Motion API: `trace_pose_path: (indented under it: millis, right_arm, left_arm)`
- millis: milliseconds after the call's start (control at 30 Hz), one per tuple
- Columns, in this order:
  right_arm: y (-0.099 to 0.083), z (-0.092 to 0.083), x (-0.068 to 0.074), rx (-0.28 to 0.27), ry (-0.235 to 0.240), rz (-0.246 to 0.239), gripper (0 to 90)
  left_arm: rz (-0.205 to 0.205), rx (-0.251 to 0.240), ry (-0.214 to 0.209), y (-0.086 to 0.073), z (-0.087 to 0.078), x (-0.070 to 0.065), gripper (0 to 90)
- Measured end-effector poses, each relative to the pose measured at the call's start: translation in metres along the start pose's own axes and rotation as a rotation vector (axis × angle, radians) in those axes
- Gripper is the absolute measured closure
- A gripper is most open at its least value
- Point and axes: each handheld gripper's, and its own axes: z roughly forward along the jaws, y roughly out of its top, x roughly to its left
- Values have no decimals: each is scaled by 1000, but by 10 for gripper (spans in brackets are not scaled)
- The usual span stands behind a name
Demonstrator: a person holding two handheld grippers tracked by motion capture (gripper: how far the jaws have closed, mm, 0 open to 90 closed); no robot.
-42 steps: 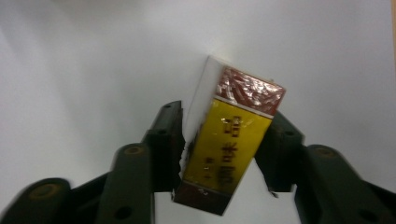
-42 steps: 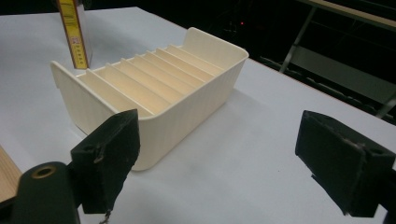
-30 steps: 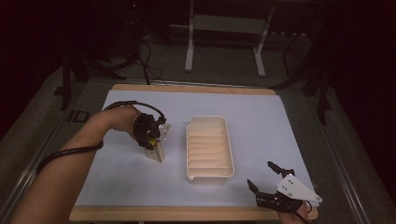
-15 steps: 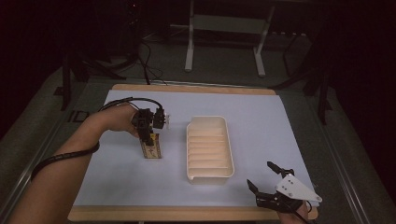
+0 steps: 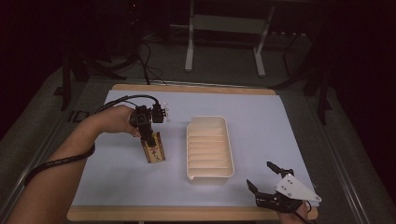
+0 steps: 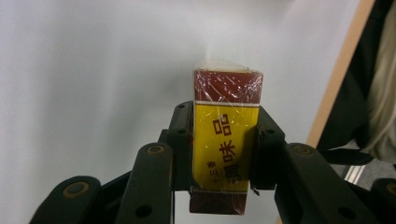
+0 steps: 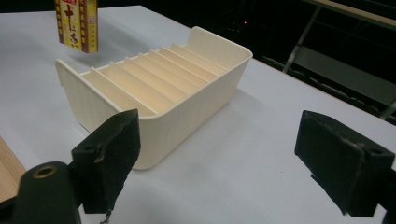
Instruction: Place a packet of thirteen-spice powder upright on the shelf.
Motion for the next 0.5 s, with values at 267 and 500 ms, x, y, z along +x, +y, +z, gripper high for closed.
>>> trace_pose_path:
  millis: [267,500]
  right_arm:
    - [0,1,1,3,0,-1,142]
    - [0,1,1,6,-2,-3,142]
  left_arm:
    - [-17,-174,-16,-7,-21,-6,678]
    - [31,-198,12,-1,-33,-23,678]
